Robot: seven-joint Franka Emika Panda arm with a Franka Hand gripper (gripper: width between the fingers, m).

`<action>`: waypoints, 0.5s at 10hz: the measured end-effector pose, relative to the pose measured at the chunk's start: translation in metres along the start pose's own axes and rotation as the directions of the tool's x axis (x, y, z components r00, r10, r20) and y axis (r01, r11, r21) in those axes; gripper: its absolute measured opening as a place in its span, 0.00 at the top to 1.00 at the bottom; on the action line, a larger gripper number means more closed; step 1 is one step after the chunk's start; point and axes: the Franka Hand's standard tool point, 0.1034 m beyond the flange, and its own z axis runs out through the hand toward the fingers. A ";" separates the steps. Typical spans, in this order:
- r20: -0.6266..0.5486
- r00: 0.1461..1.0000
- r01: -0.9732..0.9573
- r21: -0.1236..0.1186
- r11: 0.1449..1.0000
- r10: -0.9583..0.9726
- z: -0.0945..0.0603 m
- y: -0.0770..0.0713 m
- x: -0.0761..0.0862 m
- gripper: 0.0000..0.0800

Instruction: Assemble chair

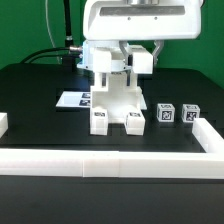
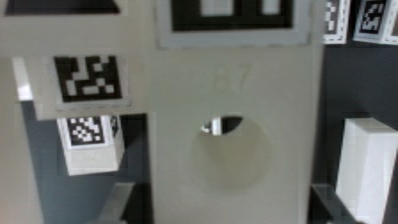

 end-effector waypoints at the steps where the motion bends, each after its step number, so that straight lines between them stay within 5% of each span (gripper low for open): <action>1: 0.000 1.000 0.000 0.000 1.000 0.000 0.000 0.000 0.000 0.64; 5: -0.006 1.000 0.026 -0.001 1.000 -0.026 -0.002 0.009 0.004 0.64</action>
Offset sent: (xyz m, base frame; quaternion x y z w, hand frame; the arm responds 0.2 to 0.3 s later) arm 0.0097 -0.0181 0.0094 0.0042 0.0006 -0.0401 0.9992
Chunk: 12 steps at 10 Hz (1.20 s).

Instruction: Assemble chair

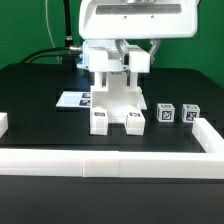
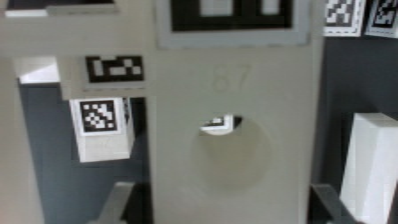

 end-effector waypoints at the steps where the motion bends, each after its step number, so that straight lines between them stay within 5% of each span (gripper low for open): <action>1: -0.007 1.000 0.013 0.000 1.000 -0.013 -0.002 0.000 0.003 0.64; 12: -0.014 0.999 0.029 -0.003 1.000 -0.029 0.002 -0.004 -0.002 0.64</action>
Offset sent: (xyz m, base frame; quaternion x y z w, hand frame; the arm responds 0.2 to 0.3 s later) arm 0.0000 0.0000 0.0000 0.0000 0.0000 0.0000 1.0000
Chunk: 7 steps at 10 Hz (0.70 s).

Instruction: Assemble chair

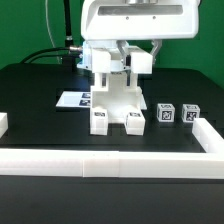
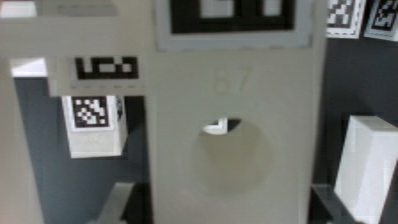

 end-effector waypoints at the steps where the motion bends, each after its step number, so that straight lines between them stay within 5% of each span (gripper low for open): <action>1: 0.000 1.000 0.000 0.000 1.000 0.000 0.000 0.000 0.000 0.64; 7: -0.029 0.999 -0.044 0.000 0.999 0.044 0.000 -0.003 -0.006 0.64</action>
Offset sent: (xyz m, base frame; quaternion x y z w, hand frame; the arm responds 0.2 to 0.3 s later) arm 0.0000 0.0000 0.0000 0.0000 0.0000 0.0000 1.0000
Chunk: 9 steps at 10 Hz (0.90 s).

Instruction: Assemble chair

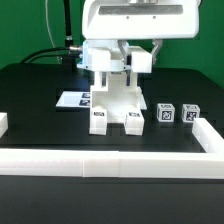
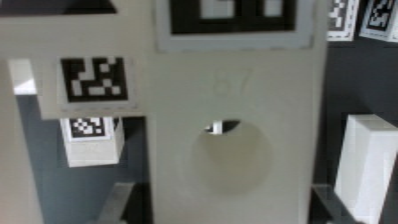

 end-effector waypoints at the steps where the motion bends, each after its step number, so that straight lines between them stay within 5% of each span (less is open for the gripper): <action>1: -0.002 1.000 0.002 0.000 1.000 -0.002 0.000 0.000 0.000 0.64; 9: -0.006 1.000 -0.012 0.000 1.000 0.012 0.000 0.006 0.003 0.64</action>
Offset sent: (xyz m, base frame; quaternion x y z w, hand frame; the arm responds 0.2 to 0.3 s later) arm 0.0014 -0.0114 -0.0008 0.0123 -0.0092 0.0122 0.9998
